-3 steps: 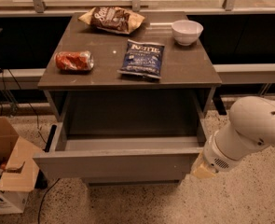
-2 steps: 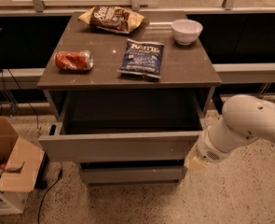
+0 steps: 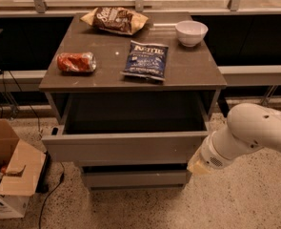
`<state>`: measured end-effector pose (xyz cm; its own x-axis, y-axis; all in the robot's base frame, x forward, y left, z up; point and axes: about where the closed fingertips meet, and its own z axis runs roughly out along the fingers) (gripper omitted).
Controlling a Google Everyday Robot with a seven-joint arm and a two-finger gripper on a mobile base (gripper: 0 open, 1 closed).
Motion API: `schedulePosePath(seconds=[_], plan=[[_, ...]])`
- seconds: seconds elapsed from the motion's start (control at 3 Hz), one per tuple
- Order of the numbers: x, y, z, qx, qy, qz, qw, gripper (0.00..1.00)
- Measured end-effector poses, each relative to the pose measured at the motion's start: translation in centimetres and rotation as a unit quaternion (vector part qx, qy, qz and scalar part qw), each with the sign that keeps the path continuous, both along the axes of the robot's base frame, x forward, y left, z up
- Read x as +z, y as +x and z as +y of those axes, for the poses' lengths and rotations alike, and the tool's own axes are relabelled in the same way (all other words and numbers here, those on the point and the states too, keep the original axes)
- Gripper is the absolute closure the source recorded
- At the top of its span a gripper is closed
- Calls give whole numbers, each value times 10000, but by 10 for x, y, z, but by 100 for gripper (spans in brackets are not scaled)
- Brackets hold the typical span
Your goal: Close top drawer
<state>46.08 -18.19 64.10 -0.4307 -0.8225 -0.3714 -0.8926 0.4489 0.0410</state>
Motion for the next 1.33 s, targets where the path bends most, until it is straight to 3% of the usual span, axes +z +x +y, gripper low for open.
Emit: schedulePosePath(seconds=[0.67,1.0,1.33], plan=[[-8,74,9,-29,113,-973,9952,100],[-8,73,9,-29,113,-973,9952,100],[-4,103,14,-26,167,-1238,9922,87]])
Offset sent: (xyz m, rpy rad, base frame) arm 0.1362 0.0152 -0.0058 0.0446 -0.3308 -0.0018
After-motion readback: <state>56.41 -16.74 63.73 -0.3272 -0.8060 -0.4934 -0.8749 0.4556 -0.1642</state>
